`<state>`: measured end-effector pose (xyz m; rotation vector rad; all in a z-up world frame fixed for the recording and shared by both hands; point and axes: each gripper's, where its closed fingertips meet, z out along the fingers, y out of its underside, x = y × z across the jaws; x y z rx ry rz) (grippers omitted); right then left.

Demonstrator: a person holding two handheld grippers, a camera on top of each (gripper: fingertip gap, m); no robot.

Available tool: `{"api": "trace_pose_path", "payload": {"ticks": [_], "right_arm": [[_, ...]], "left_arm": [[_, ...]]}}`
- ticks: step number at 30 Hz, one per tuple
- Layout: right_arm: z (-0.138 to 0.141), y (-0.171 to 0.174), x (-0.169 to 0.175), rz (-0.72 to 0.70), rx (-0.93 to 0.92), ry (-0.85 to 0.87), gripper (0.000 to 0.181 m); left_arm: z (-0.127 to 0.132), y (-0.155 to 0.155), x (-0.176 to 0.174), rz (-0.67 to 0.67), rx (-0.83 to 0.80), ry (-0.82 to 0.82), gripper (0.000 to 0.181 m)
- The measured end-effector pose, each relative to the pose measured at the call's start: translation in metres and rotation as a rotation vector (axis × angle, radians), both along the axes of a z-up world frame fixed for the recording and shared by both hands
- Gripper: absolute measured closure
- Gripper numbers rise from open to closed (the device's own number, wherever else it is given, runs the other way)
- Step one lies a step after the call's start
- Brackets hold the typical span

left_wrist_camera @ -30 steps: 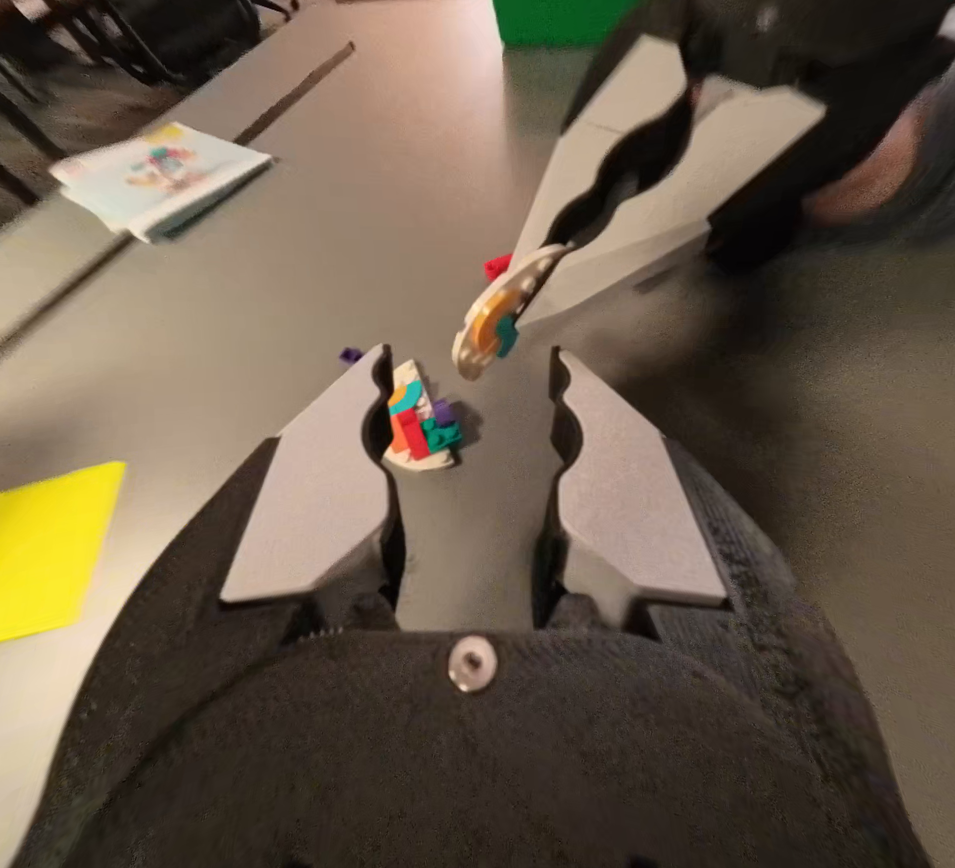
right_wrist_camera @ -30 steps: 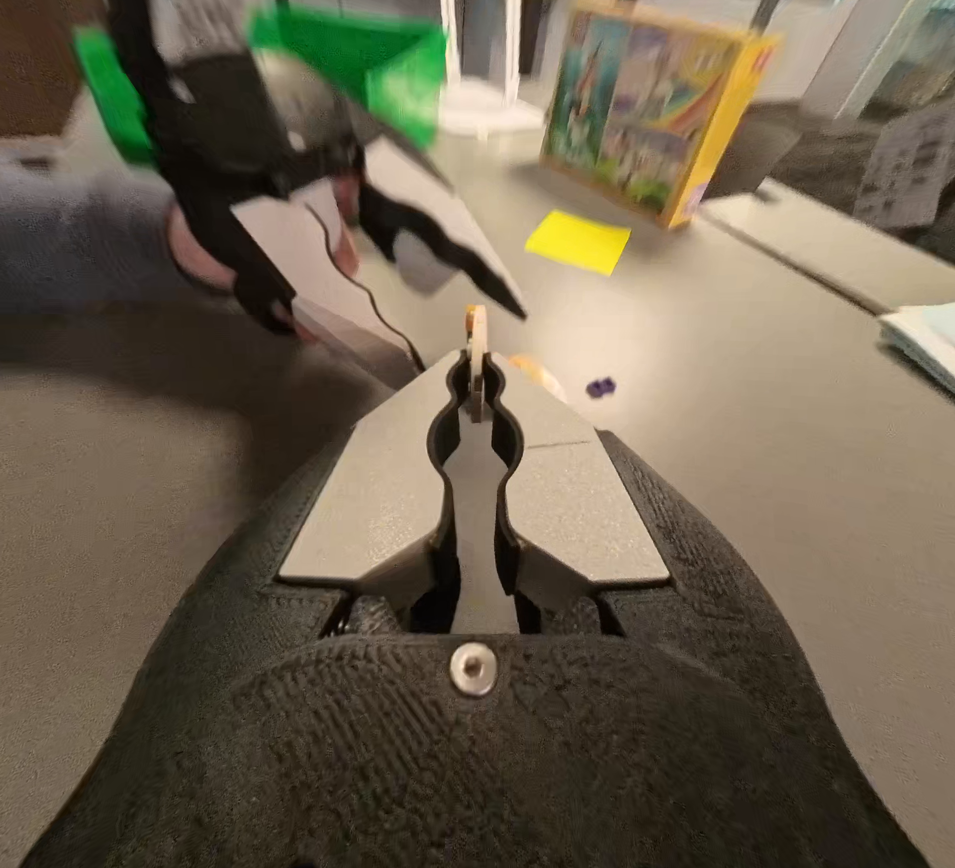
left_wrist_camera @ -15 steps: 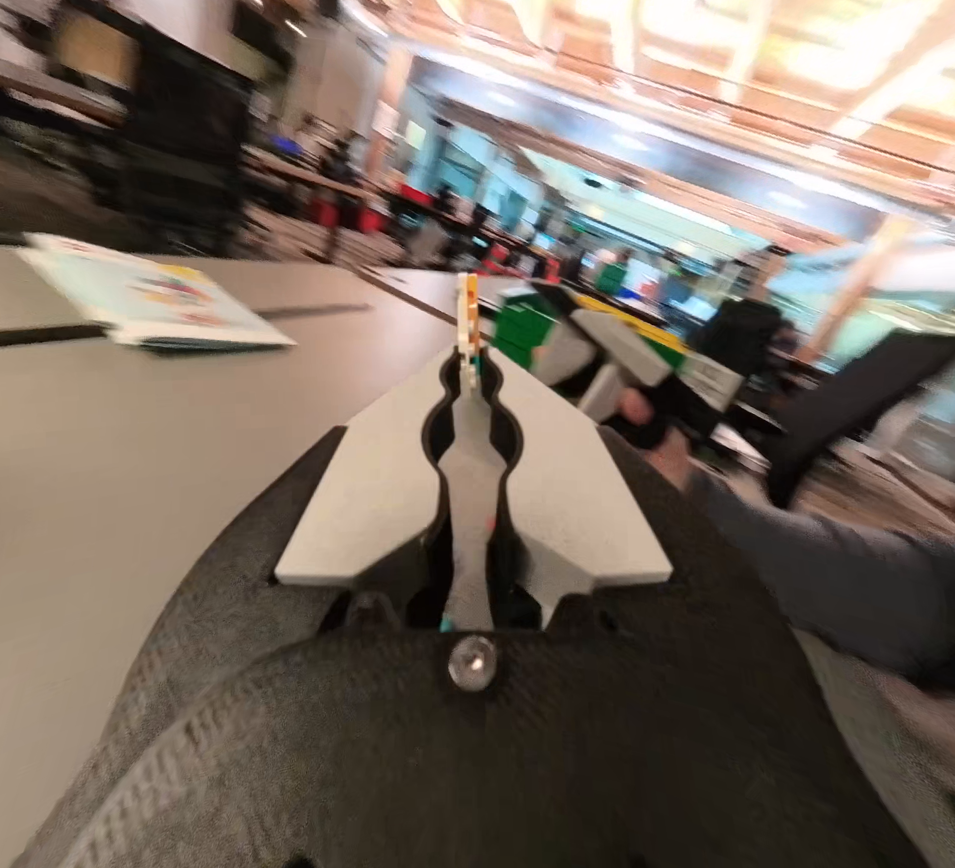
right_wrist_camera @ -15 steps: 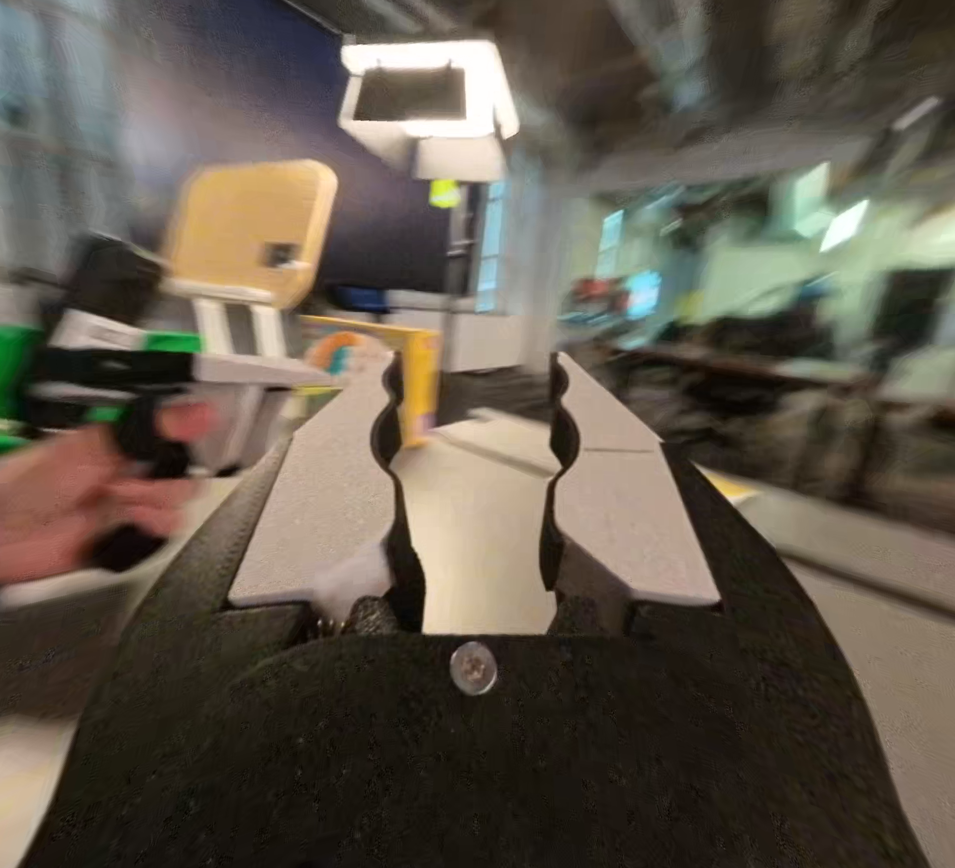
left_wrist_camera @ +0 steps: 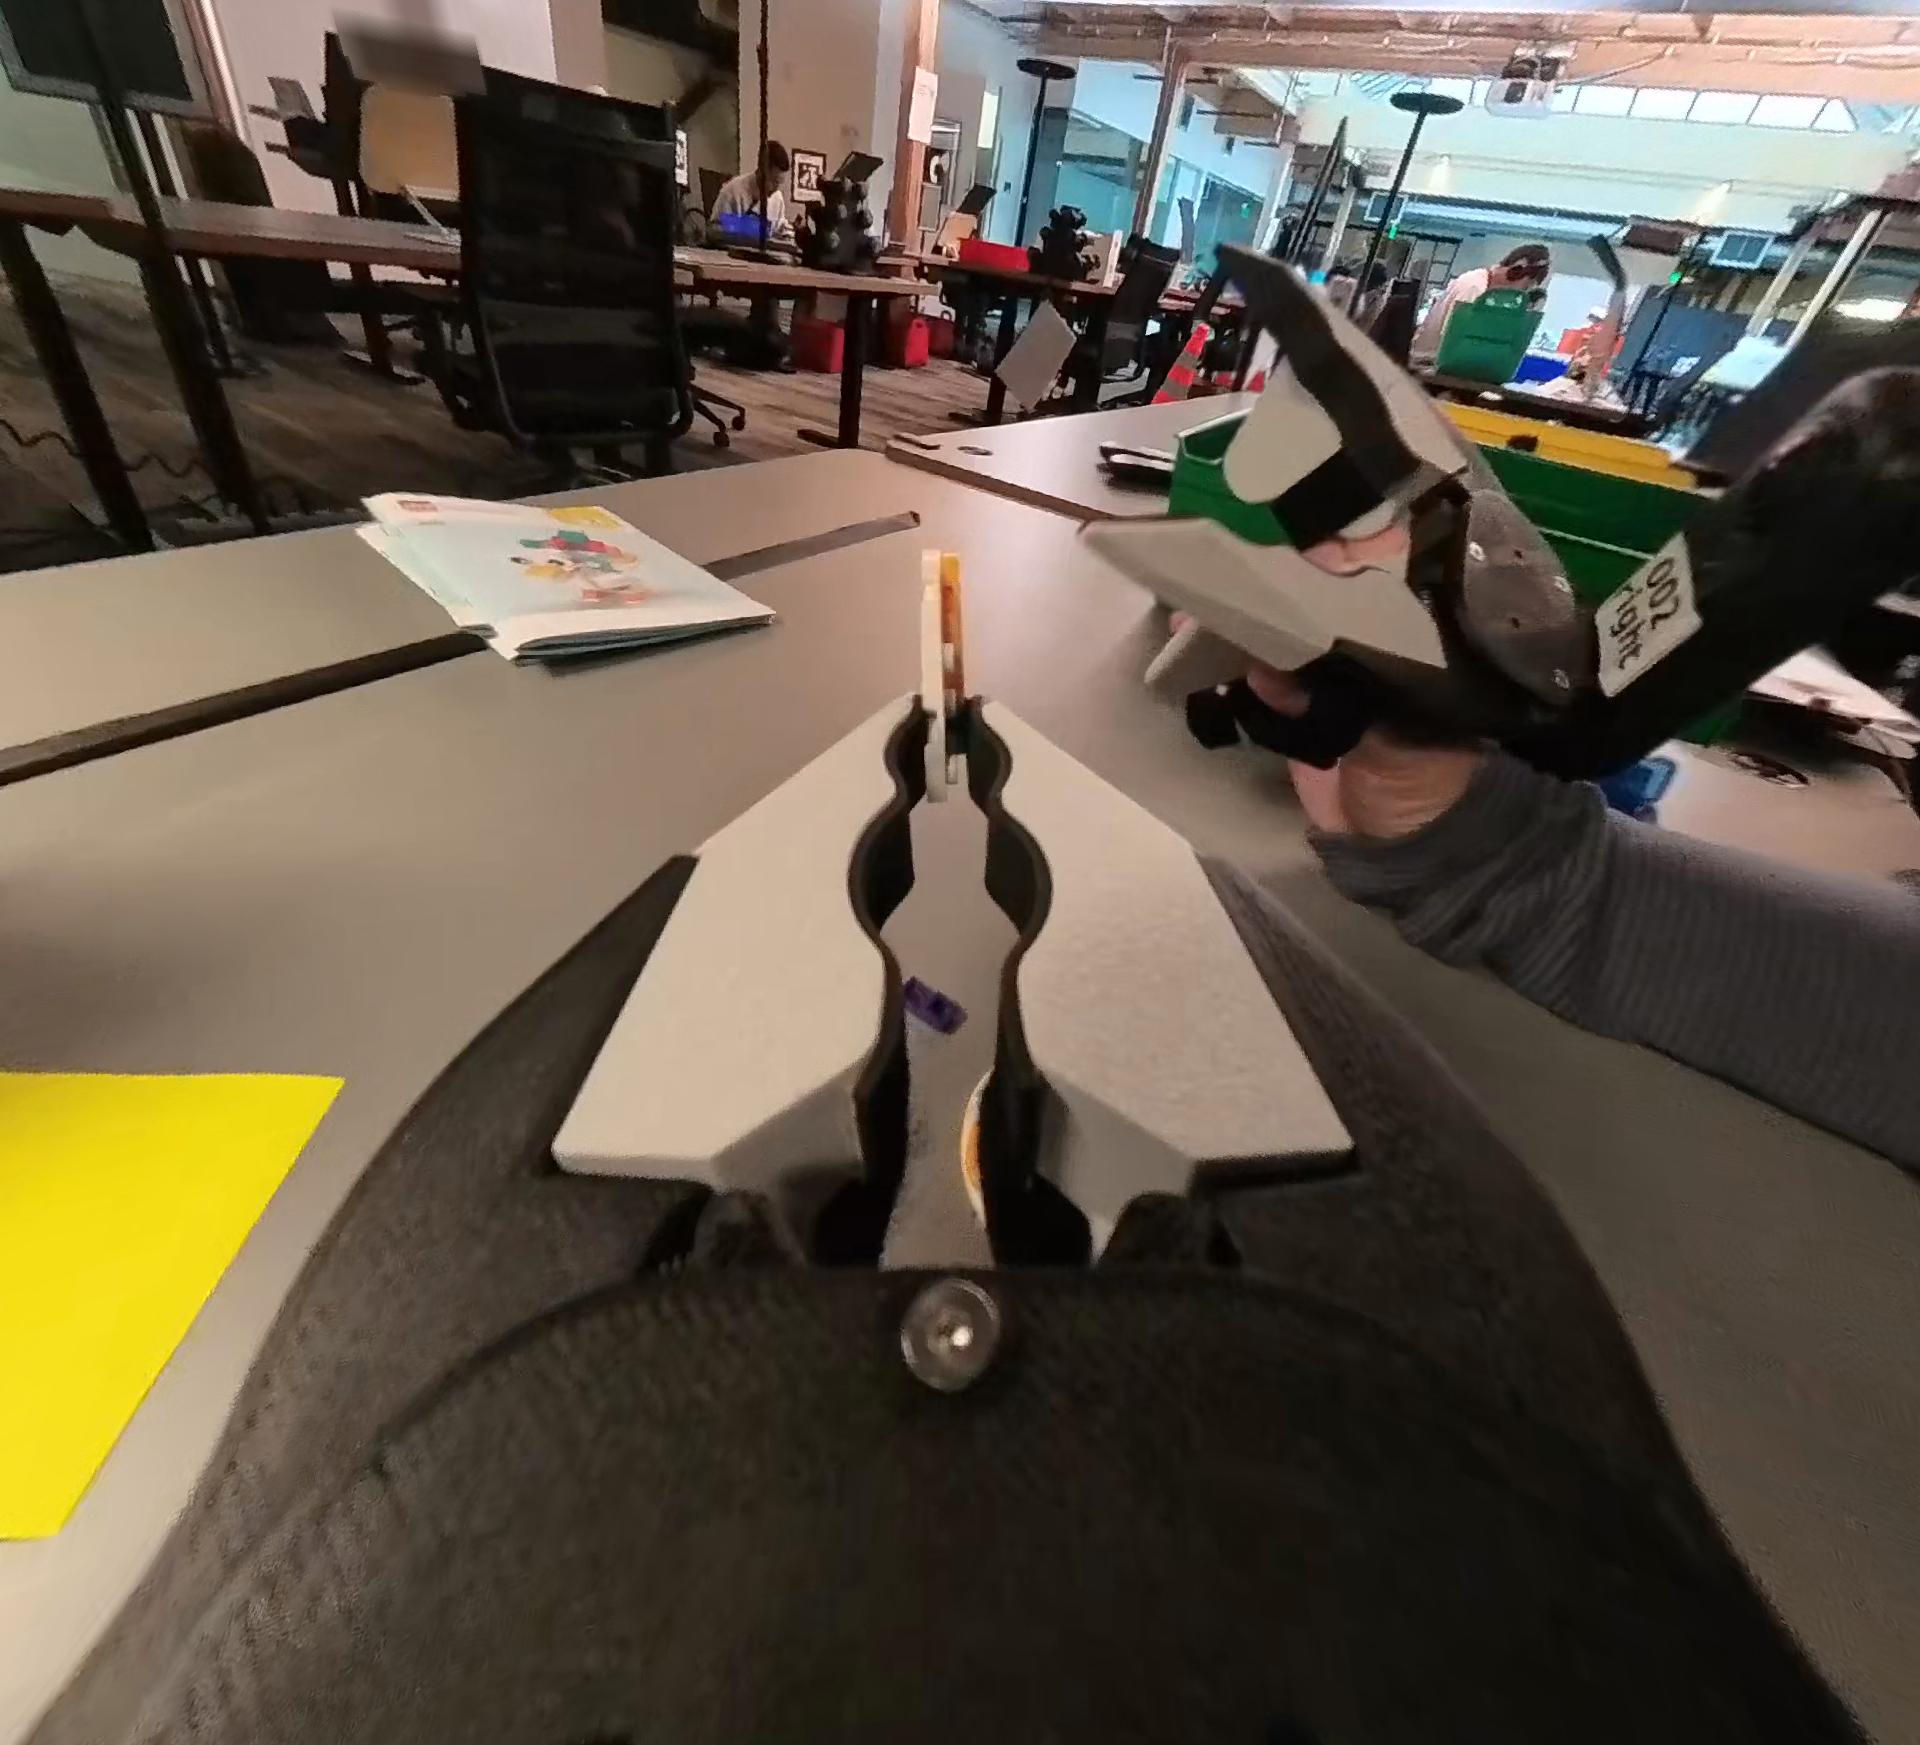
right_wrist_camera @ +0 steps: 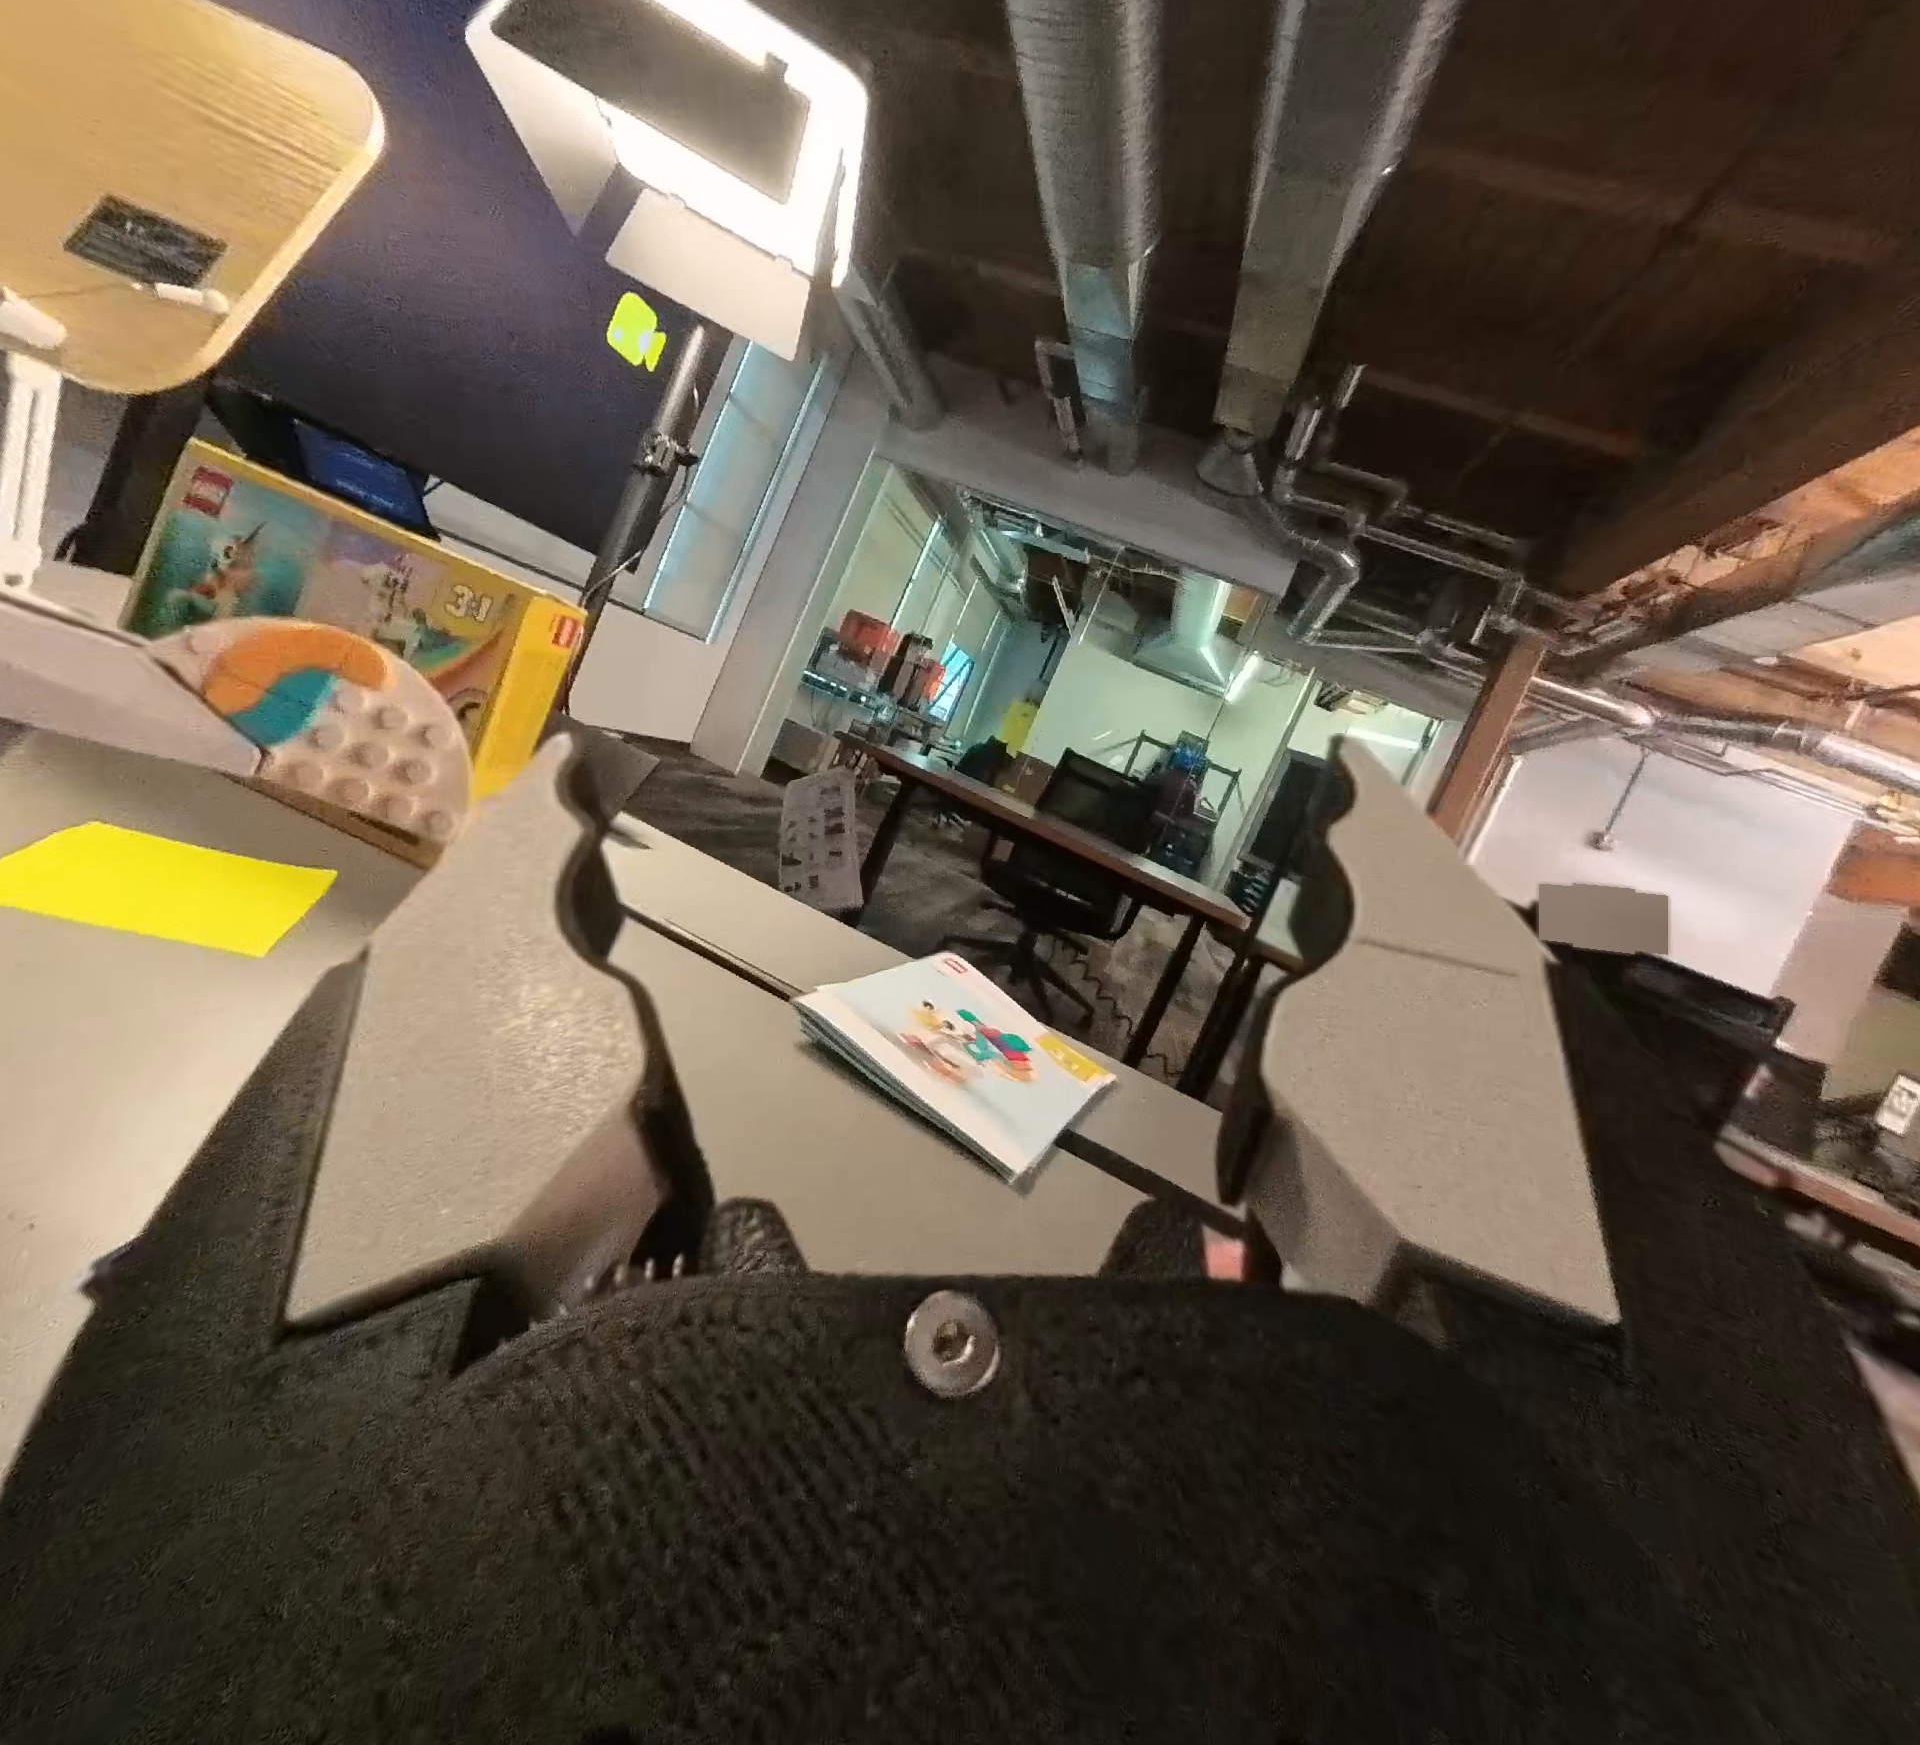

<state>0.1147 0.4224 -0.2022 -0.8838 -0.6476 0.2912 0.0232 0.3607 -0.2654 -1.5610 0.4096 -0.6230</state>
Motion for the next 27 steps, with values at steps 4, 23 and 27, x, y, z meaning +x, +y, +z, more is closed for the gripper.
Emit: {"api": "trace_pose_path", "payload": {"ticks": [4, 23, 27], "right_arm": [[-0.009, 0.003, 0.01, -0.06, -0.02, -0.058, 0.099], [-0.026, -0.044, -0.04, 0.106, 0.044, -0.297, 0.115], [-0.054, -0.077, -0.075, 0.277, 0.006, -0.485, 0.117]], "left_arm": [[-0.006, 0.002, -0.001, -0.007, -0.065, -0.059, 0.177], [-0.003, -0.002, -0.004, -0.032, -0.078, -0.16, 0.176], [-0.016, -0.002, 0.004, -0.064, -0.15, -0.041, 0.176]]}}
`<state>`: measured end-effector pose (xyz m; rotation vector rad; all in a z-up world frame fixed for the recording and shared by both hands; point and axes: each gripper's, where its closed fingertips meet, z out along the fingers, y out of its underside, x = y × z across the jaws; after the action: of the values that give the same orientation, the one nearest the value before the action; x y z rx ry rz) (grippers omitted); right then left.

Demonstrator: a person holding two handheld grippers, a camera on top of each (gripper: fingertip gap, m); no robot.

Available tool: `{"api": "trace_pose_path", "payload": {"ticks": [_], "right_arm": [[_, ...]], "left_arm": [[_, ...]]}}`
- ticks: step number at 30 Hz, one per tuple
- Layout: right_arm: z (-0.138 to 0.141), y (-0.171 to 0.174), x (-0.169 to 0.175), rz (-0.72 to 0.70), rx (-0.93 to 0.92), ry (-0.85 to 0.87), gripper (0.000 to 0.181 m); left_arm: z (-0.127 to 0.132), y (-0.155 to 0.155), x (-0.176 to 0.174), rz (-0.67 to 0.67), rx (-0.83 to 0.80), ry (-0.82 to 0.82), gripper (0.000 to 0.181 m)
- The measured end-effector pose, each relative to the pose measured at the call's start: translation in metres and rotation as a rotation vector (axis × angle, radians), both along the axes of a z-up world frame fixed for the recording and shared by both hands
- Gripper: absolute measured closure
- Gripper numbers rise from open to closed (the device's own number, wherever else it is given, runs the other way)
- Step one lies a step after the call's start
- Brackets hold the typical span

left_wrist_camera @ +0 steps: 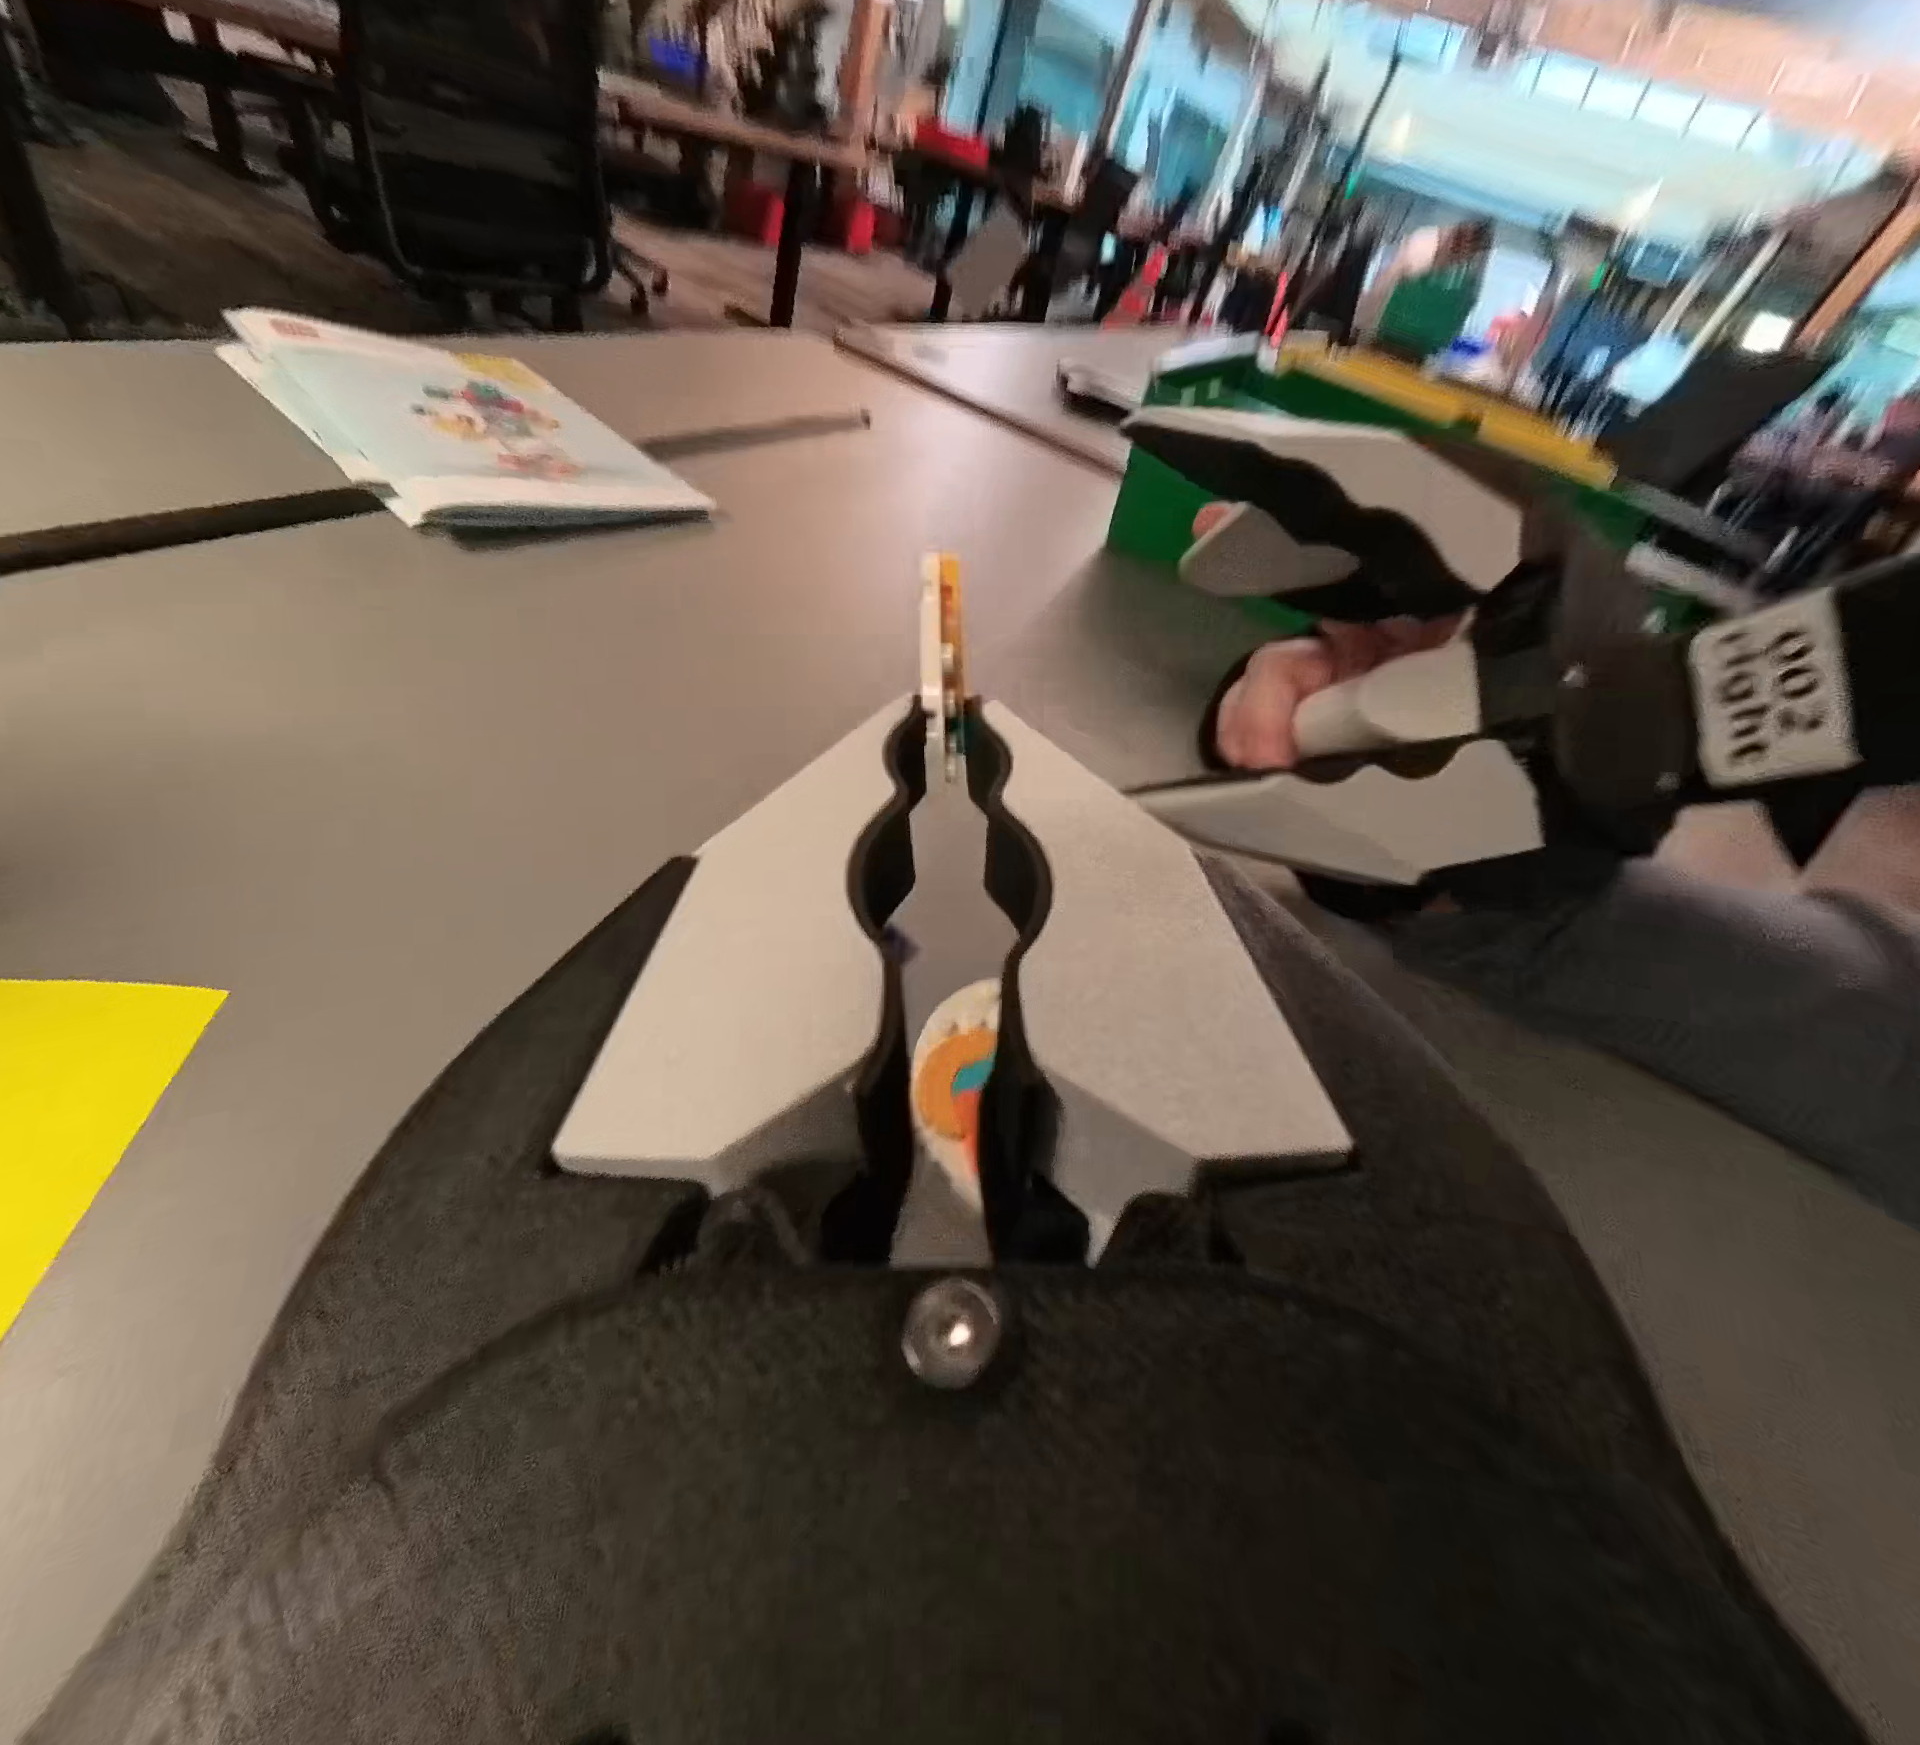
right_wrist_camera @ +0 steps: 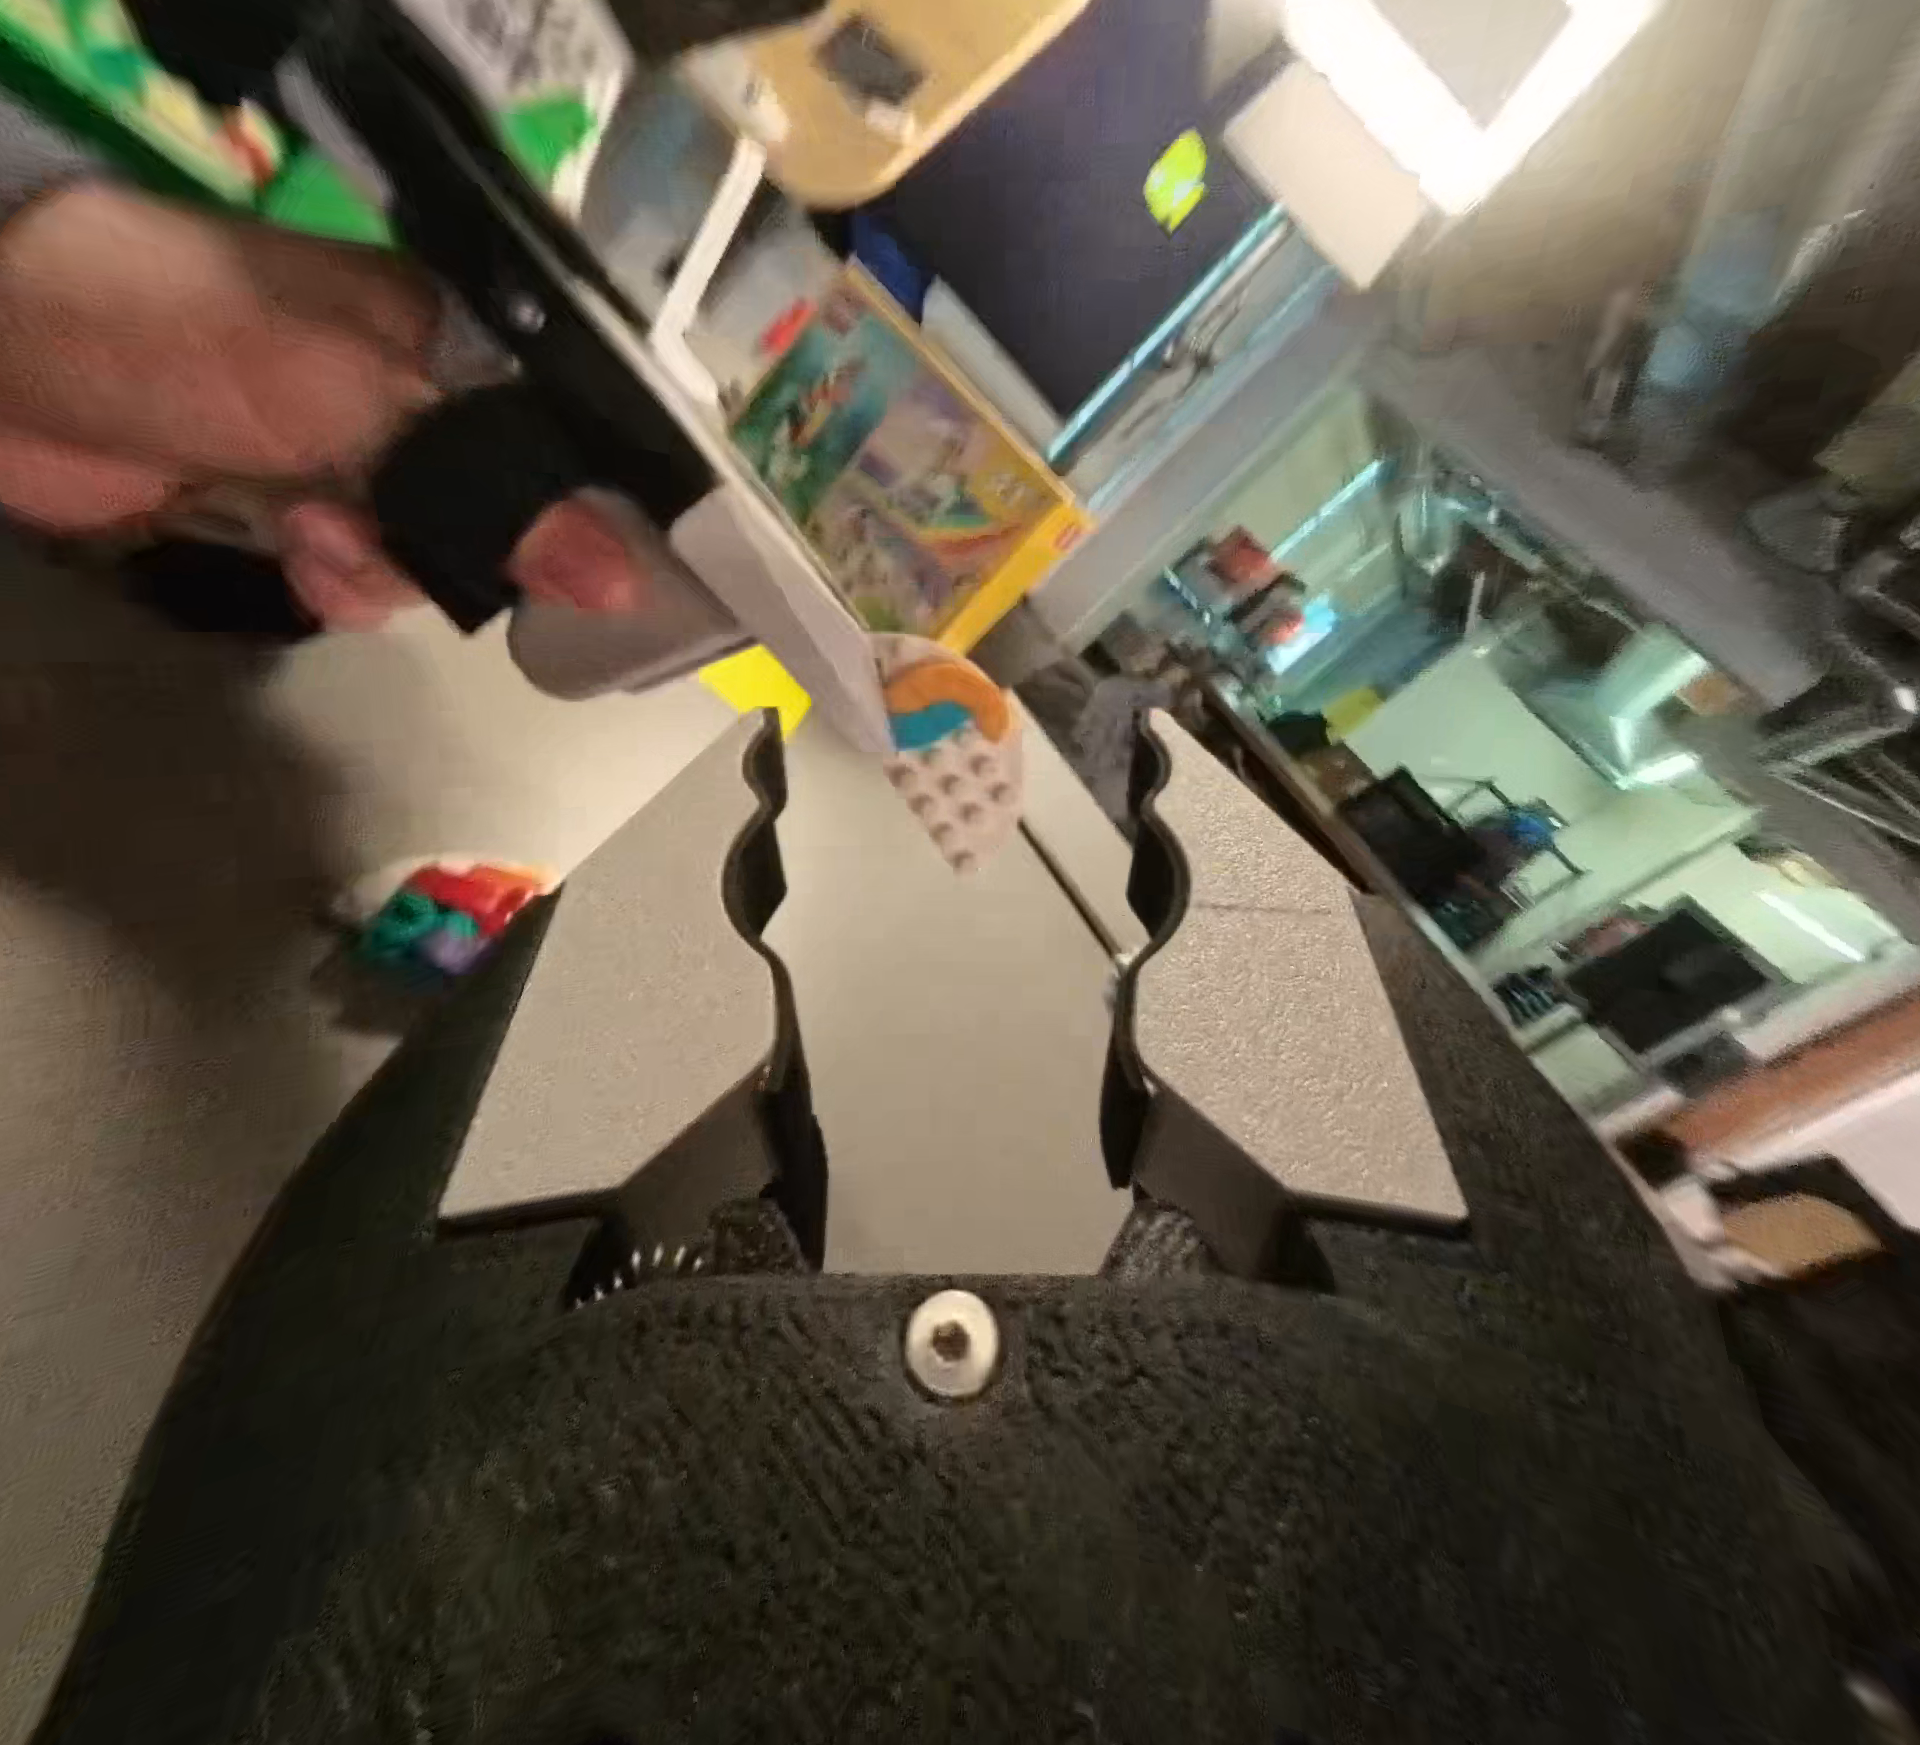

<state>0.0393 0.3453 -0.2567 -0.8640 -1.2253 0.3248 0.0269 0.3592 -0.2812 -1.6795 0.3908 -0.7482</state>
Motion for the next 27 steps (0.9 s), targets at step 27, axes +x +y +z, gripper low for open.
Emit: {"api": "trace_pose_path", "payload": {"ticks": [27], "right_arm": [[-0.047, 0.014, -0.011, -0.136, -0.04, -0.272, 0.143]], "left_arm": [[-0.024, -0.008, 0.017, -0.237, -0.245, -0.066, 0.178]]}}
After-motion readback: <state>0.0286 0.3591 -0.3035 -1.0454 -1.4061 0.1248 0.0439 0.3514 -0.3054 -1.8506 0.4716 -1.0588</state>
